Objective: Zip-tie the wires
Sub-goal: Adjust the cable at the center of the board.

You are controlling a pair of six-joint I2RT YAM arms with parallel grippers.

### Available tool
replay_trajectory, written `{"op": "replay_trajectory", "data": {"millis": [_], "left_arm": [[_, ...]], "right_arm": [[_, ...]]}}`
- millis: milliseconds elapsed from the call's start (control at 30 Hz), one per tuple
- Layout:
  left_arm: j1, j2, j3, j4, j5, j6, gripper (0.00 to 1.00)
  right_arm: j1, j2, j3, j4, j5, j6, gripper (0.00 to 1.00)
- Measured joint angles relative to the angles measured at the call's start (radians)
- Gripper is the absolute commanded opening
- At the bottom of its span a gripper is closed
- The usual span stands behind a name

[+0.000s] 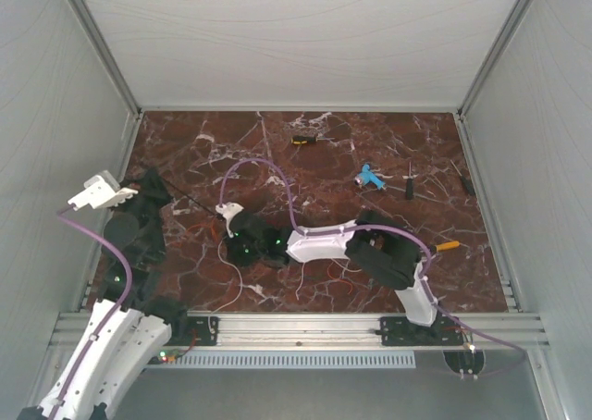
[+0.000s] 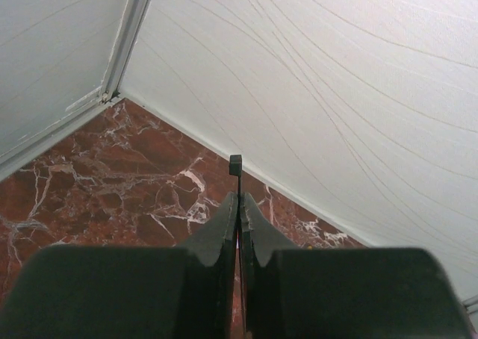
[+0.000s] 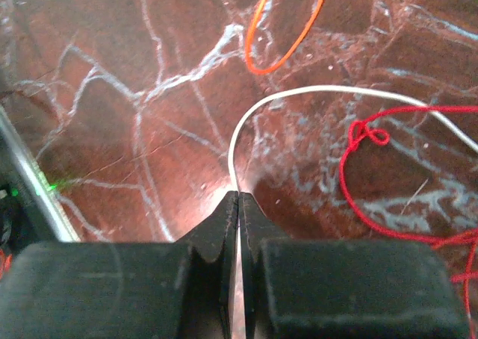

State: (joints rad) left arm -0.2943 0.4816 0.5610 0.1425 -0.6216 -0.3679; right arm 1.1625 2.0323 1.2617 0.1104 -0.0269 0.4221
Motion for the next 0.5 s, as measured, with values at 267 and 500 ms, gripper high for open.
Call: {"op": "replay_trajectory", "data": {"millis": [267, 500], "left_arm": [[0.0, -0.037, -0.032, -0.002, 0.001, -0.021, 0.0], [0.0, -0.035, -0.069, -0.002, 0.002, -0.037, 0.0]], "right_arm": [[-0.062, 0.134, 0.098, 0.08, -0.011, 0.005, 0.0], [-0.157, 0.212, 0.192, 0.115, -0.023, 0.006, 0.0]]}}
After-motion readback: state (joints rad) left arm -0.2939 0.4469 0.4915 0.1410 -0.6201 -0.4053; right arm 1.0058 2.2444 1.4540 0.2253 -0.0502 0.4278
